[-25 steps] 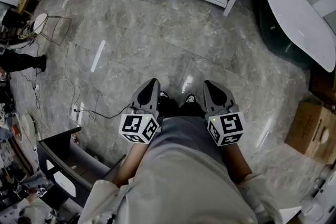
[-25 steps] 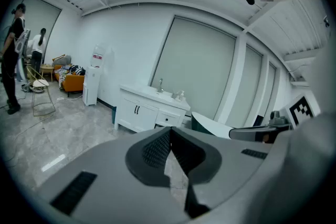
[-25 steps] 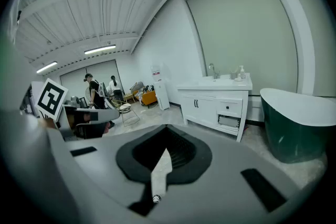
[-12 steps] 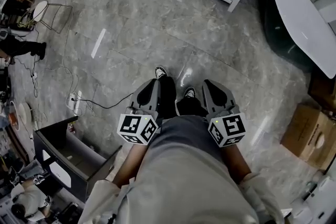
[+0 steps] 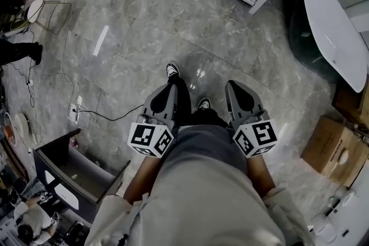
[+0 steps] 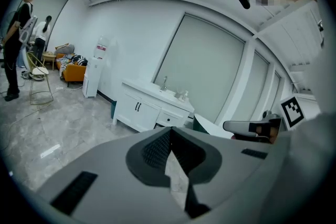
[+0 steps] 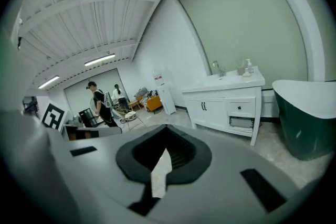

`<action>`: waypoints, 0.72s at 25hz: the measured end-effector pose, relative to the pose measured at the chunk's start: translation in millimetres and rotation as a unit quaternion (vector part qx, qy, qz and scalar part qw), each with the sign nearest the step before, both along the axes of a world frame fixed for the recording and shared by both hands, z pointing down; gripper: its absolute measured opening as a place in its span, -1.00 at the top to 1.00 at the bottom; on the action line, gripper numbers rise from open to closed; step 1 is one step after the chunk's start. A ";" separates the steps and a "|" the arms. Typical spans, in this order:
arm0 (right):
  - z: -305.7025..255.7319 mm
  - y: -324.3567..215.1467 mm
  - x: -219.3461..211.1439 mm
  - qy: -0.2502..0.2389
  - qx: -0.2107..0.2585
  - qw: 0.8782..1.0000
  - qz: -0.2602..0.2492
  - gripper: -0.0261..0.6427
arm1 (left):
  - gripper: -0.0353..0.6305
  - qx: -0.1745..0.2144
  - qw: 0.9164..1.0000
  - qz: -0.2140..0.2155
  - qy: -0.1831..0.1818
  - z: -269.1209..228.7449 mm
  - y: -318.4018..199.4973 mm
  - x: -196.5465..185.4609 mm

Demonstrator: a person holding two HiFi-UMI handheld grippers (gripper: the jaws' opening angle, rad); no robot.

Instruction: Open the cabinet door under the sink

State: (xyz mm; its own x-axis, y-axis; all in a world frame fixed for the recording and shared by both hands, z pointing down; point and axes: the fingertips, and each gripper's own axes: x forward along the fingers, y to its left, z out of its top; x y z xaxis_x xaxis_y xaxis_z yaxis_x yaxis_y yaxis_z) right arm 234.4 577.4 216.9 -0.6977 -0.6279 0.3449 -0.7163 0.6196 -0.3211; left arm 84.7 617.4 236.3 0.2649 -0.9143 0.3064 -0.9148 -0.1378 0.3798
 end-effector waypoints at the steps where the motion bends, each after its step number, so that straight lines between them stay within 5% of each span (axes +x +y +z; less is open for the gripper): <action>1: 0.5 -7.0 -5.1 0.006 -0.002 1.000 -0.002 0.89 | 0.89 -0.001 1.000 0.004 0.001 -0.7 -7.4 -4.2; 18: 14.2 -123.6 -113.4 0.099 -0.045 0.993 0.038 0.89 | 0.89 -0.005 0.999 0.035 0.007 -12.9 -134.9 -112.1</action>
